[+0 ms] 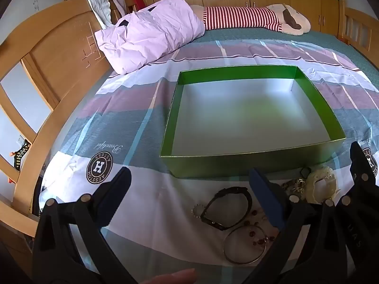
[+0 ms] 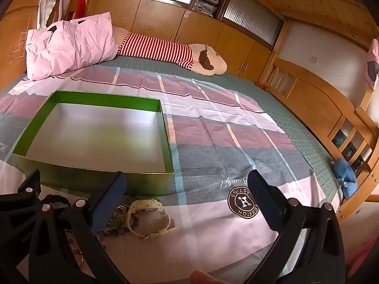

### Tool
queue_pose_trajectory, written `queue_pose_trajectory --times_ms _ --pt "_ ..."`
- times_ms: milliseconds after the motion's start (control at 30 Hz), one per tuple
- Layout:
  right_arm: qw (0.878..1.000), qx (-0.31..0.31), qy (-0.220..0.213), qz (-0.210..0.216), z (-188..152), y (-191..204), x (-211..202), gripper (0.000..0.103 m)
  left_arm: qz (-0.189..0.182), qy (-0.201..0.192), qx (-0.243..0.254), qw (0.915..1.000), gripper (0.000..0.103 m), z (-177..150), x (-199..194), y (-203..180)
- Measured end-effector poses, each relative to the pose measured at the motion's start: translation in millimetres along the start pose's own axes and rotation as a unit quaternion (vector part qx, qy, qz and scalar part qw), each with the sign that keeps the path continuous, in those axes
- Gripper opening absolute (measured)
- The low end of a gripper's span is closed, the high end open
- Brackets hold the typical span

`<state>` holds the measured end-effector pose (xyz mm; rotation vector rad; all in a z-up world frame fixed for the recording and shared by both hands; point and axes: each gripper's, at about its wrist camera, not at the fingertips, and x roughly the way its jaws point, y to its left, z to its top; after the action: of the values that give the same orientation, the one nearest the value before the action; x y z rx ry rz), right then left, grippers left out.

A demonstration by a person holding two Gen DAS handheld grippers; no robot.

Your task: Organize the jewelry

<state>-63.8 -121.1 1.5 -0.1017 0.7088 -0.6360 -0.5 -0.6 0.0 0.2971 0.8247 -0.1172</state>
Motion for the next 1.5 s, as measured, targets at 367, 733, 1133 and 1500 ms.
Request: queue_pose_trajectory --times_ms 367,733,1133,1500 --pt "1.000 -0.002 0.000 -0.002 -1 3 0 0.102 -0.002 0.002 -0.002 1.0000 0.101 0 1 0" --pt "1.000 -0.005 -0.003 -0.003 1 2 -4 0.102 -0.001 0.002 -0.001 1.0000 0.101 -3 2 3" --pt "1.000 -0.007 -0.004 -0.003 0 2 -4 0.102 0.000 0.002 0.000 1.0000 0.101 -9 9 4" --pt "1.000 -0.005 0.001 0.004 -1 3 -4 0.102 0.002 0.005 0.005 1.0000 0.101 -6 3 2"
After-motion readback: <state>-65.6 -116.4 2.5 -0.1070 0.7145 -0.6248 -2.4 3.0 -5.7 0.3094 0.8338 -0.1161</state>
